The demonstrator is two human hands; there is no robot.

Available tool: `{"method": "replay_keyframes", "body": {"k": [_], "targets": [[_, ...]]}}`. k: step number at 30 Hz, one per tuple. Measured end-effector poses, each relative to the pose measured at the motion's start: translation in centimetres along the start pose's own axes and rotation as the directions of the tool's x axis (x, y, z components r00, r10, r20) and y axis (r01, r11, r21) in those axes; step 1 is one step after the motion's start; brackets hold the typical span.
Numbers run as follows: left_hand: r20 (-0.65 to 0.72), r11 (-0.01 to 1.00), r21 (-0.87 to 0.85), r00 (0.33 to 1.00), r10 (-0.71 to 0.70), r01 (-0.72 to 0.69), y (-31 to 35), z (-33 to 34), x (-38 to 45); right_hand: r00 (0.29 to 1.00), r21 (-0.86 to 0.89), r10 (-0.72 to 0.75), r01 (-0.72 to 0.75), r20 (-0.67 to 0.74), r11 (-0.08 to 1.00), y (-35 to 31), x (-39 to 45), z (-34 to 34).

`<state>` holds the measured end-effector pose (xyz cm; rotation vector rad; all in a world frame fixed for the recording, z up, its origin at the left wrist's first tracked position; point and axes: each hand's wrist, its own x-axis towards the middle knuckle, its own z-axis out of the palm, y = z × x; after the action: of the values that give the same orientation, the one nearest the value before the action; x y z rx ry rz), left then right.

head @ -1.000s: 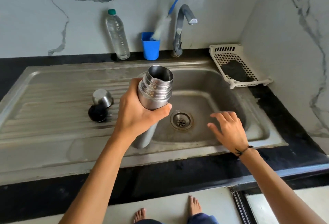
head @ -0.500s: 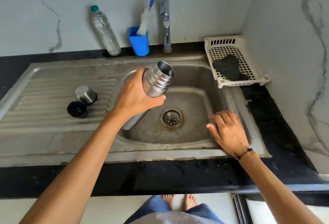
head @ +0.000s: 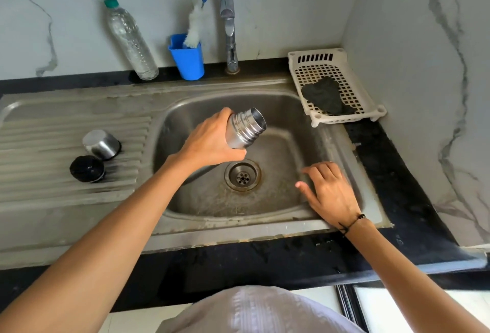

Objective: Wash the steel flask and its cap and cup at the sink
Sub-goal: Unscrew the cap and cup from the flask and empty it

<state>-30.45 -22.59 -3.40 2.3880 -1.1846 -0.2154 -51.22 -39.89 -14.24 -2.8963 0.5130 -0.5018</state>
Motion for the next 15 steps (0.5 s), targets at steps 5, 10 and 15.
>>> {"method": "replay_keyframes", "body": {"k": [5,10,15], "targets": [[0.055,1.0,0.023,0.998,0.006,-0.008,-0.5,1.3,0.8,1.0,0.007,-0.004,0.004,-0.019,1.0,0.1,0.0,0.1],[0.108,0.996,0.085,0.994,0.024,-0.033,-0.4,1.8,1.4,1.0,0.022,0.008,-0.008,0.004,1.0,0.2,0.1,0.0],[0.133,0.989,0.13,0.99,0.053,-0.071,0.1,2.1,1.9,1.0,0.032,0.006,-0.006,0.013,0.999,0.2,0.0,-0.1]]}}
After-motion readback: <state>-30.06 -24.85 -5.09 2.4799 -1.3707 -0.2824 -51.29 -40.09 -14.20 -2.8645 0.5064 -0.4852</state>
